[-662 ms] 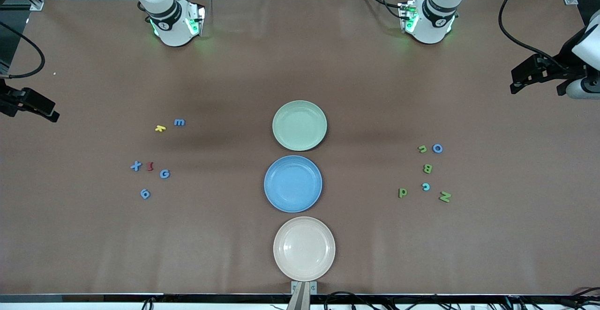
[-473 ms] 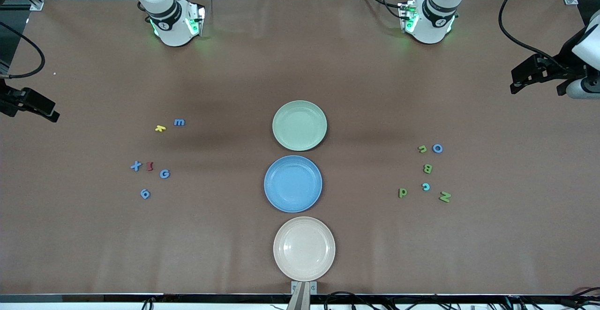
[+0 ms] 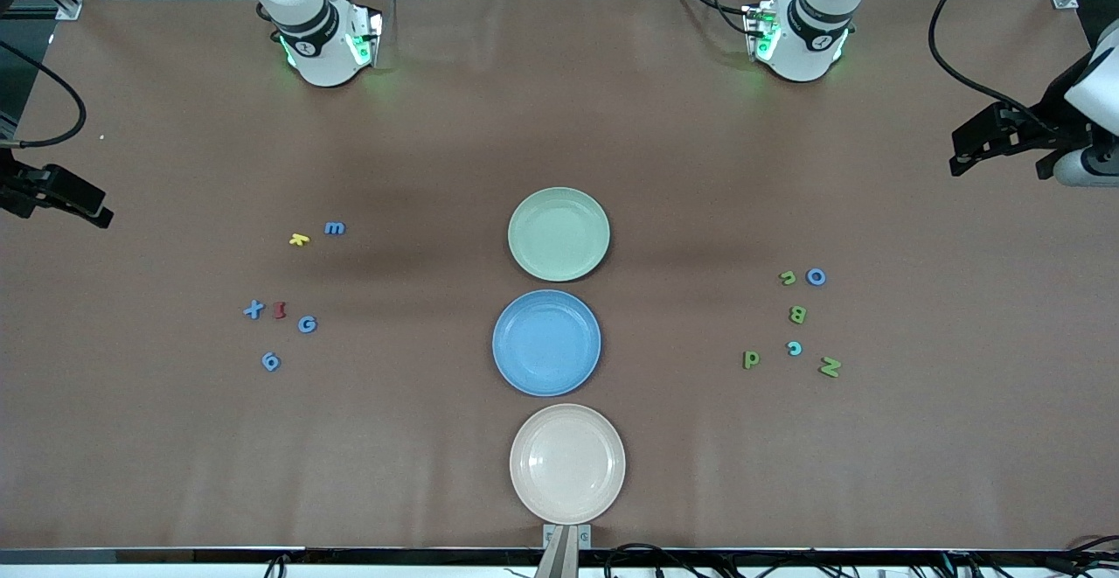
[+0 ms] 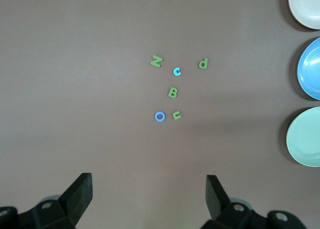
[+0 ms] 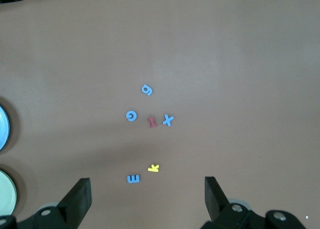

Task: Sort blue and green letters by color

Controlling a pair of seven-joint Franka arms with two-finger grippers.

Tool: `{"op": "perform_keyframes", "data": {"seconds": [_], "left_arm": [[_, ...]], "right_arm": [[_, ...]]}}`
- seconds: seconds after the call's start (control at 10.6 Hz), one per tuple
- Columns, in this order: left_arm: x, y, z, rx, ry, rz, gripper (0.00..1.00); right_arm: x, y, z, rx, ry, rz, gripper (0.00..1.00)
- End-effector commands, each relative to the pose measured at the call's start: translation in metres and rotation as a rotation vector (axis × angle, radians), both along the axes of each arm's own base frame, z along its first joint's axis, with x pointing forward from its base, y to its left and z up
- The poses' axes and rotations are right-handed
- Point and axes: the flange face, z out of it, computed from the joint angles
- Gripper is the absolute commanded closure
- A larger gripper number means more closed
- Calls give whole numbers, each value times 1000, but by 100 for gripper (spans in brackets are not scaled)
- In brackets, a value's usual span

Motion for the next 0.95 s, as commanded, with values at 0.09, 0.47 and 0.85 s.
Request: {"op": "perform_keyframes", "data": {"seconds": [0.09, 0.47, 0.85], "left_arm": [[32, -2, -77, -21, 18, -16, 0], [39, -17, -189, -11, -28, -50, 0], [40, -30, -284, 13, 25, -96, 0]], "right_arm": [[0, 10, -27, 18, 20, 12, 0], [7, 43, -98, 31, -14, -84, 0], [16, 72, -186, 41, 22, -240, 0]]}}
